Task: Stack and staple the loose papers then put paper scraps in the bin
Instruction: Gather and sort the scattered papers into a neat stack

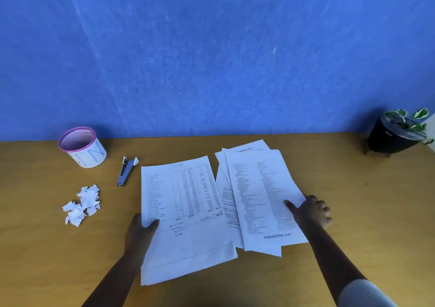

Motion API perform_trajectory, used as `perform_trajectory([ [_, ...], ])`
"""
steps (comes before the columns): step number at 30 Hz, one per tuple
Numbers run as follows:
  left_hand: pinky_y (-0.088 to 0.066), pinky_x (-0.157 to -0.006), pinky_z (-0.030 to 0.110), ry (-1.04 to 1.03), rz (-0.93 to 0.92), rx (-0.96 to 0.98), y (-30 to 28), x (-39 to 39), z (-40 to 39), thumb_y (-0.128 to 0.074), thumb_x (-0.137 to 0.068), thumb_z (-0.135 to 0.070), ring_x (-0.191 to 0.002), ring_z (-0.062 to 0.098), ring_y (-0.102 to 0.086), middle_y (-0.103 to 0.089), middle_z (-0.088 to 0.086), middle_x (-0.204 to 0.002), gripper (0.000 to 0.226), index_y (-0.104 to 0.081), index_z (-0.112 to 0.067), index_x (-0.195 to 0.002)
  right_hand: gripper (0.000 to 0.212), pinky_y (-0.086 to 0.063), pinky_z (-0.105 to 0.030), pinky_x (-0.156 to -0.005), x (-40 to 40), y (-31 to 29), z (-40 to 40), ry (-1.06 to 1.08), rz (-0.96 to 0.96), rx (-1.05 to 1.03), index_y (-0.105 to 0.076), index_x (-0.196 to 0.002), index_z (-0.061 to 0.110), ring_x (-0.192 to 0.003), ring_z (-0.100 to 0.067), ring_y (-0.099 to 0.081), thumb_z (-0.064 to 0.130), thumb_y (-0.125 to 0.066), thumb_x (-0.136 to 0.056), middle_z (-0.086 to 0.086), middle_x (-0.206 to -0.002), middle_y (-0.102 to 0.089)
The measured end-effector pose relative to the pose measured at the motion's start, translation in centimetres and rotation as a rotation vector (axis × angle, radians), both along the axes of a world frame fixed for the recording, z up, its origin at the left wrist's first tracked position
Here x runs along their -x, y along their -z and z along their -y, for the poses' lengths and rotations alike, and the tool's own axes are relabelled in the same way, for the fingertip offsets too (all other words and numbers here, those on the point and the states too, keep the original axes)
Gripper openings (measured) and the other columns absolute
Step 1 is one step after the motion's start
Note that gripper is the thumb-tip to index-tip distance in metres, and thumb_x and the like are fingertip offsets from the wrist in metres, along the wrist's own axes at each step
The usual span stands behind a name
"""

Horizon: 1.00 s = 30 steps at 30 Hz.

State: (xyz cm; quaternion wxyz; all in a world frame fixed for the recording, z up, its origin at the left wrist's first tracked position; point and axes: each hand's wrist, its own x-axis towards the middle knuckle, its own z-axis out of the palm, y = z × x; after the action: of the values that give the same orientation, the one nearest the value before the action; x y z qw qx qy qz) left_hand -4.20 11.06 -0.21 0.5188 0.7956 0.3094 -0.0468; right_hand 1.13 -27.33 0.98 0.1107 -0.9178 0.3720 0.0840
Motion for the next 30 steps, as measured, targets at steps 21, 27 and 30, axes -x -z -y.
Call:
perform_trajectory([
  [21, -0.048, -0.082, 0.042, 0.012, 0.042, 0.017, -0.1, 0.4, 0.1, -0.062, -0.084, -0.014, -0.103, 0.037, -0.059, -0.059, 0.020, -0.121, 0.037, -0.052, -0.001, -0.116, 0.027, -0.042, -0.032, -0.071, -0.6, -2.6, 0.1, -0.047, 0.238, -0.273, -0.060, -0.110, 0.010, -0.088, -0.031, -0.059, 0.026, -0.055, -0.089, -0.014, -0.103, -0.066],
  [27, -0.046, -0.080, 0.039, 0.018, 0.048, 0.001, 0.0, 0.3, 0.1, -0.062, -0.084, -0.013, -0.104, 0.037, -0.059, -0.059, 0.020, -0.121, 0.037, -0.051, 0.001, -0.117, 0.027, -0.041, -0.034, -0.075, -1.3, -5.1, -0.2, -0.088, 0.477, -0.403, -0.062, -0.110, 0.003, -0.094, -0.036, -0.060, 0.021, -0.051, -0.093, -0.022, -0.103, -0.066],
  [30, -0.048, -0.080, 0.040, 0.023, 0.048, 0.004, 0.2, 0.4, 0.0, -0.063, -0.083, -0.013, -0.103, 0.037, -0.059, -0.058, 0.020, -0.122, 0.040, -0.049, 0.000, -0.118, 0.022, -0.038, -0.032, -0.071, -1.4, -6.4, -0.8, -0.069, 0.517, -0.542, -0.062, -0.096, 0.000, -0.080, -0.029, -0.055, 0.019, -0.051, -0.093, -0.019, -0.087, -0.062],
])
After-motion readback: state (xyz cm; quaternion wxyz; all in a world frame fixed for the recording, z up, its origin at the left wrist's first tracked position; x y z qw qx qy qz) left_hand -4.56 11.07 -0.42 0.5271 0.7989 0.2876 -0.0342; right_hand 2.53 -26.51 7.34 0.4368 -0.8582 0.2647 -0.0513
